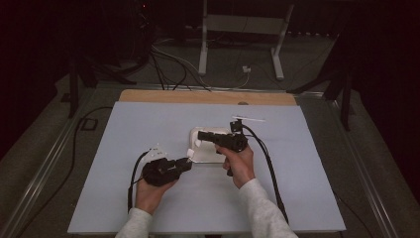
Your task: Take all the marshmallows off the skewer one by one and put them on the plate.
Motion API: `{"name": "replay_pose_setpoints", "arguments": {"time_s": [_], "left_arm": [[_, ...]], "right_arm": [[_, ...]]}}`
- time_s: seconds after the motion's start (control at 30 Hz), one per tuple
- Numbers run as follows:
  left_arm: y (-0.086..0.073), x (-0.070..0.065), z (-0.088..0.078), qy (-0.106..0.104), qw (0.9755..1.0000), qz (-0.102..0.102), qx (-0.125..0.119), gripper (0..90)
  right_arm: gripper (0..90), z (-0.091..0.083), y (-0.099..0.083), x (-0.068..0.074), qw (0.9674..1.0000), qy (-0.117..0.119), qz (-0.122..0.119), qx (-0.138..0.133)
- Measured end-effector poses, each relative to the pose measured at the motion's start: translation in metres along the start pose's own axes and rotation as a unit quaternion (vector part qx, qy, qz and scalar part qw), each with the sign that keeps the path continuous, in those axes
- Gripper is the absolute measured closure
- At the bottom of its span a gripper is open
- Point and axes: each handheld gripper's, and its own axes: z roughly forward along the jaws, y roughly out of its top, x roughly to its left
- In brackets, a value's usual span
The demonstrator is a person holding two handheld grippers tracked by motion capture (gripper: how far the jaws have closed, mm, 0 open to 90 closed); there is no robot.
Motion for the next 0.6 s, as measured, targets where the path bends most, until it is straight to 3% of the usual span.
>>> {"name": "replay_pose_setpoints", "arguments": {"time_s": [0.03,0.07,0.13,0.43,0.6], "left_arm": [[-0.0002,-0.0001,0.0003,0.001,1.0,0.002,0.003,78.9],[-0.0004,0.0001,0.0006,-0.006,1.0,0.002,0.004,89.1],[-0.0003,-0.0009,0.0016,0.005,0.9999,0.003,0.012,89.9],[-0.0006,-0.0007,0.0016,0.011,0.9997,0.002,0.021,90.0],[-0.0014,-0.0005,0.0018,0.012,0.9997,0.007,0.022,90.0]], "right_arm": [[77.5,0.0003,-0.0003,0.0006,1.0,0.001,0.0,0.001],[77.6,0.0007,-0.0008,0.0016,1.0,0.002,-0.001,0.003],[77.6,0.0009,-0.0009,0.0019,1.0,0.003,-0.003,0.004],[78.4,-0.0015,0.0004,0.004,0.9999,-0.008,-0.014,0.0],[78.9,-0.0051,0.0023,0.0034,0.9999,-0.01,-0.003,-0.004]]}}
